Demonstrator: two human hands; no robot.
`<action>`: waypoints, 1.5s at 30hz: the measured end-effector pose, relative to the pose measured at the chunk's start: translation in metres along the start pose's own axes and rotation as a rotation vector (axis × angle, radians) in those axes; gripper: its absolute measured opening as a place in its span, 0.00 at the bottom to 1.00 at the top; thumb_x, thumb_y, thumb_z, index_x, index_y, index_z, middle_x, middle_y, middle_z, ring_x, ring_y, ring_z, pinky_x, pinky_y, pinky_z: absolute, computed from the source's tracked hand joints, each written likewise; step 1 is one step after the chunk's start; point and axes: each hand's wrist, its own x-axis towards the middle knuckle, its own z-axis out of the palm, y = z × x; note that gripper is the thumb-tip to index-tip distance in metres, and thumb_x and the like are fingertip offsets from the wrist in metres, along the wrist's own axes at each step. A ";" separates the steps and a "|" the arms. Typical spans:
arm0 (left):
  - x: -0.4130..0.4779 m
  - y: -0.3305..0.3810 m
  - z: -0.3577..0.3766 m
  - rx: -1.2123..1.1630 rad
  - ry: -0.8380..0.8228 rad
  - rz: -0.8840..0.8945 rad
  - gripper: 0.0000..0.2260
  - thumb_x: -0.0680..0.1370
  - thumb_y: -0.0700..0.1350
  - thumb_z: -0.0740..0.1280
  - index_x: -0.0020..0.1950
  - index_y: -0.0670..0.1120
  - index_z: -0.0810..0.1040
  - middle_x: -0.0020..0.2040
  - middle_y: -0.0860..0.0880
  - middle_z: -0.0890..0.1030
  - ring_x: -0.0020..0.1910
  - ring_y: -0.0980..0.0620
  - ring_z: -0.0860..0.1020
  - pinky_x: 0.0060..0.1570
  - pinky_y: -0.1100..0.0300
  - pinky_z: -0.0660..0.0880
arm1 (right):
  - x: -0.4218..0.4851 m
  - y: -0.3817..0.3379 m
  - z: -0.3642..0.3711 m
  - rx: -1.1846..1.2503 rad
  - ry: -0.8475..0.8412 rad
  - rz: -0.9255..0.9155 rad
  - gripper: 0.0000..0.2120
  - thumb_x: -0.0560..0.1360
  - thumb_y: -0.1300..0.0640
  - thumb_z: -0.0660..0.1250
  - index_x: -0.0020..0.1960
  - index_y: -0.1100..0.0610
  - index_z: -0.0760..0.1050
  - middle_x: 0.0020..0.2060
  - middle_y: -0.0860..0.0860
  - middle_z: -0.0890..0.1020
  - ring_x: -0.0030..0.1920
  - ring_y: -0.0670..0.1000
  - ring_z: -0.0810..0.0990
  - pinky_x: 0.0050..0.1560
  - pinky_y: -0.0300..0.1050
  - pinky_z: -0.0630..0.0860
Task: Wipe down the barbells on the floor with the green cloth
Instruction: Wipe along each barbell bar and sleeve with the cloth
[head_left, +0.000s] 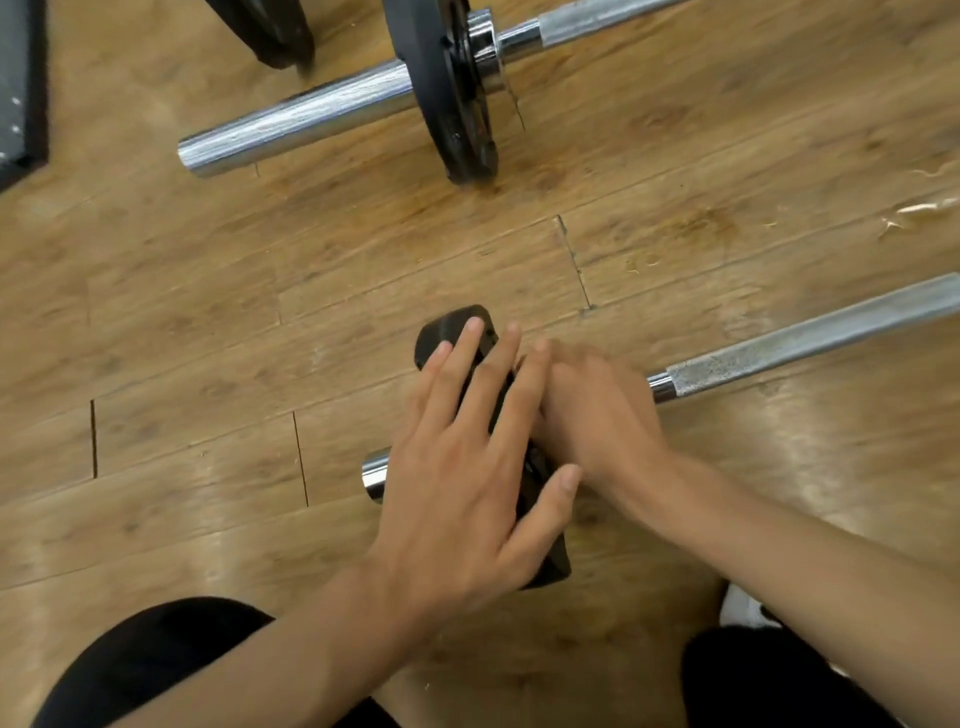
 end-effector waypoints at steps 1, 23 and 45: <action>-0.003 0.000 0.001 -0.003 0.007 0.016 0.32 0.84 0.59 0.53 0.81 0.39 0.66 0.81 0.40 0.66 0.83 0.41 0.58 0.82 0.46 0.52 | -0.014 0.003 0.004 0.027 0.043 -0.042 0.22 0.82 0.50 0.50 0.62 0.53 0.80 0.55 0.54 0.82 0.54 0.60 0.81 0.48 0.53 0.74; 0.028 -0.037 0.006 -0.157 0.265 -0.026 0.32 0.79 0.56 0.62 0.76 0.35 0.69 0.77 0.35 0.68 0.79 0.36 0.65 0.74 0.39 0.64 | -0.004 0.037 0.023 -0.154 0.403 -0.373 0.18 0.86 0.52 0.59 0.70 0.59 0.76 0.67 0.60 0.78 0.62 0.63 0.78 0.66 0.58 0.72; 0.130 -0.105 -0.006 -0.481 0.010 -0.192 0.35 0.77 0.61 0.52 0.79 0.43 0.69 0.66 0.48 0.74 0.67 0.53 0.71 0.66 0.63 0.65 | 0.071 0.027 0.018 0.033 0.484 -0.229 0.17 0.84 0.54 0.58 0.67 0.59 0.79 0.67 0.60 0.78 0.67 0.63 0.75 0.70 0.61 0.71</action>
